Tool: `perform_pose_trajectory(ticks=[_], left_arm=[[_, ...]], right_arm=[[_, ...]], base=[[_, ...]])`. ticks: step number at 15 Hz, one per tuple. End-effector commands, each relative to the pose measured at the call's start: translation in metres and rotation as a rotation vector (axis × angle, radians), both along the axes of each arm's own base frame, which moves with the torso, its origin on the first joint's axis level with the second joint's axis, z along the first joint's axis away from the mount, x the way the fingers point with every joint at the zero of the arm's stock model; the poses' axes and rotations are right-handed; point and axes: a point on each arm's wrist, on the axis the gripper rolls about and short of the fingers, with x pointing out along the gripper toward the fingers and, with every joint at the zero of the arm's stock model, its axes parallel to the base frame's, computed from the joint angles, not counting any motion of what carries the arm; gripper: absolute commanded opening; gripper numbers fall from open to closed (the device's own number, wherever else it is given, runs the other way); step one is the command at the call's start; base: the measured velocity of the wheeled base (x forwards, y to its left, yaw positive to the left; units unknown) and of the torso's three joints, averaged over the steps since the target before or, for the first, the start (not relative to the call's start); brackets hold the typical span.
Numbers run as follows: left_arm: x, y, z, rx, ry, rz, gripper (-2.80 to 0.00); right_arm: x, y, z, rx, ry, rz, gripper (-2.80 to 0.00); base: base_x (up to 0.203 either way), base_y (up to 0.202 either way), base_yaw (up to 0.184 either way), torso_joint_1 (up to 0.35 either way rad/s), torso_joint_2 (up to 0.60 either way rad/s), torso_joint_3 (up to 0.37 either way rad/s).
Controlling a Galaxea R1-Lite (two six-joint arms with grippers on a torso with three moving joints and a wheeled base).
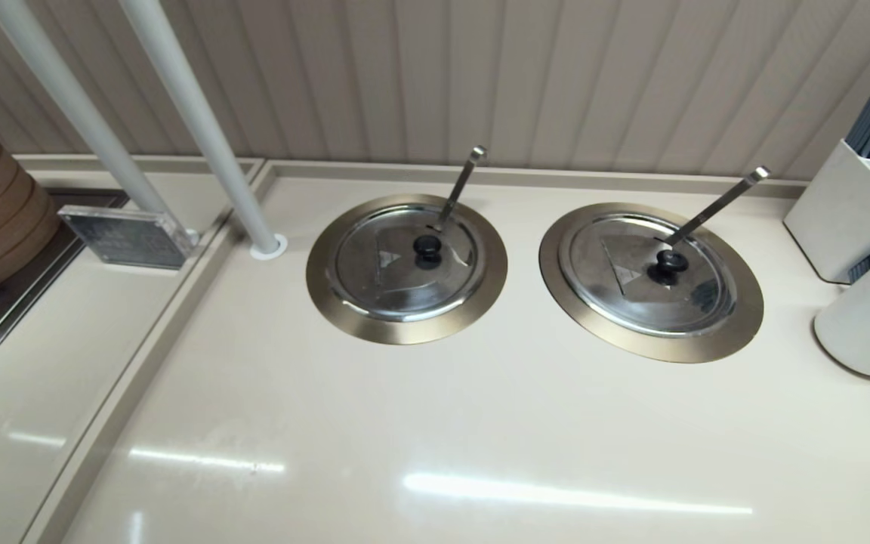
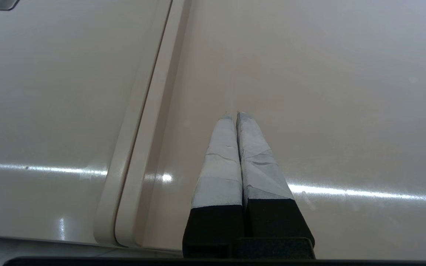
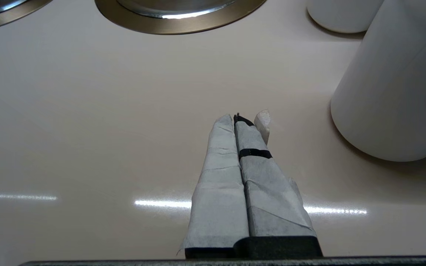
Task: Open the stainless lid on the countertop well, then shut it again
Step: Open the lid
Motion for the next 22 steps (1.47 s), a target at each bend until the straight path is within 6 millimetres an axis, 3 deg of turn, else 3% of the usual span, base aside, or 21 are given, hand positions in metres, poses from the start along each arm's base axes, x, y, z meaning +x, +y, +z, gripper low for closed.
perform_pose_trajectory(ticks=[1,6,8,10,13,16,17,20,22], left_arm=[[0.0,0.0,0.0,0.0,0.0,0.0,-2.8],[0.0,0.0,0.004,-0.012,-0.033,0.005,-2.8],[-0.006,0.0,0.036,-0.011,-0.146,0.018,-2.8],[0.0,0.001,0.08,-0.028,-0.145,0.024,-2.8],[0.042,0.001,0.138,-0.074,-0.034,0.035,-2.8],[0.083,0.0,0.178,-0.141,0.031,0.043,-2.8],[0.088,0.0,0.184,-0.187,0.087,0.049,-2.8],[0.084,0.0,0.178,-0.229,0.316,0.066,-2.8],[0.08,-0.001,0.181,-0.236,0.335,0.029,-2.8]], right_arm=[[0.0,0.0,-0.001,-0.001,0.006,-0.001,-2.8],[0.0,0.0,-0.001,0.001,0.004,-0.001,-2.8],[0.0,0.0,-0.001,0.004,0.006,-0.002,-2.8],[0.0,0.0,-0.001,0.004,0.004,-0.002,-2.8],[0.0,0.0,-0.001,0.004,0.005,-0.002,-2.8],[0.0,0.0,-0.001,0.006,0.004,-0.002,-2.8],[0.0,0.0,-0.001,0.006,0.005,-0.002,-2.8],[0.0,0.0,-0.001,0.006,0.005,-0.002,-2.8],[0.0,0.0,-0.001,0.006,0.004,-0.002,-2.8]], base=[[0.0,0.0,0.0,0.0,0.0,0.0],[0.0,0.0,0.0,0.0,0.0,0.0],[0.0,0.0,0.0,0.0,0.0,0.0],[0.0,0.0,0.0,0.0,0.0,0.0],[0.0,0.0,0.0,0.0,0.0,0.0],[0.0,0.0,0.0,0.0,0.0,0.0],[0.0,0.0,0.0,0.0,0.0,0.0],[0.0,0.0,0.0,0.0,0.0,0.0],[0.0,0.0,0.0,0.0,0.0,0.0]])
